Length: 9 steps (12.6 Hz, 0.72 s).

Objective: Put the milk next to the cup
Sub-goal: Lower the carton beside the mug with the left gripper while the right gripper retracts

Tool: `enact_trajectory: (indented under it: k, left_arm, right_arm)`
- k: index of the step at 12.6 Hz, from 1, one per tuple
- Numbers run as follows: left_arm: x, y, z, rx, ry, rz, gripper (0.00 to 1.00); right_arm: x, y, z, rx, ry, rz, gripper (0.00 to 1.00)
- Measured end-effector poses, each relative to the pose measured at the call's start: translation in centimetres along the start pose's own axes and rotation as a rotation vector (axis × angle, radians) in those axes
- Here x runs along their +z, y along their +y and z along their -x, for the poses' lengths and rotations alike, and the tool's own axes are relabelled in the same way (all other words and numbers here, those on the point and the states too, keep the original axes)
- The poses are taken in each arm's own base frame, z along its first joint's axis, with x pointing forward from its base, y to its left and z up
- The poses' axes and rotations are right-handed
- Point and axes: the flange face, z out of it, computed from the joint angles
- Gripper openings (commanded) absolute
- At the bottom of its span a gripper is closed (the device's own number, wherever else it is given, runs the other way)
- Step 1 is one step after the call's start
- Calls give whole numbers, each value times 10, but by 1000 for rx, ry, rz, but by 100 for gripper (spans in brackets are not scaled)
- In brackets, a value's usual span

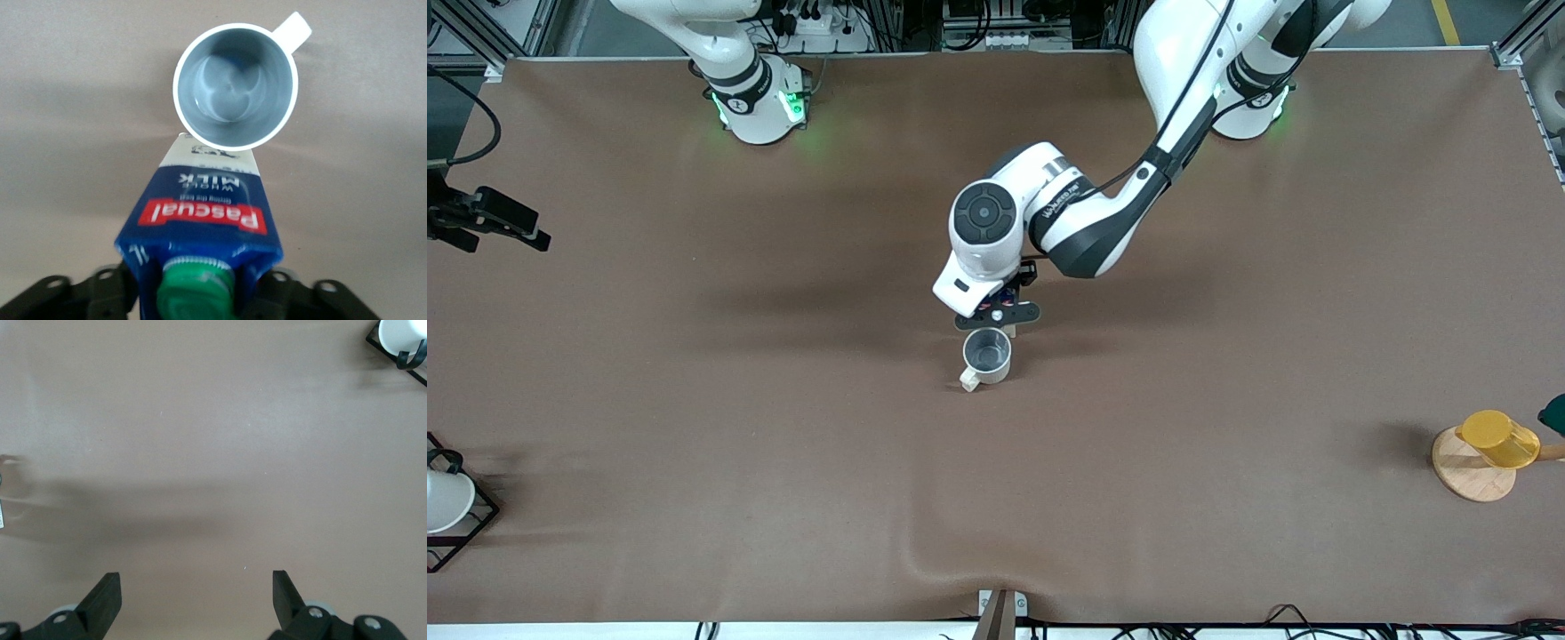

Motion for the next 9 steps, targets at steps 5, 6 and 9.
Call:
enact_trajectory:
  k: [5,6,9]
  left_arm:
    - [-68,1,6,7,71,65,100]
    - [-91,-5,8,3,91,78,100]
    - [-185,-66,-27,-94,183,144,100]
  right_arm:
    - [-13,-5,-14,-13,28,15,100]
    - [-11,-8,-15,-19,20,23,100]
    - [-8,-8,-16,-22,12,32,100]
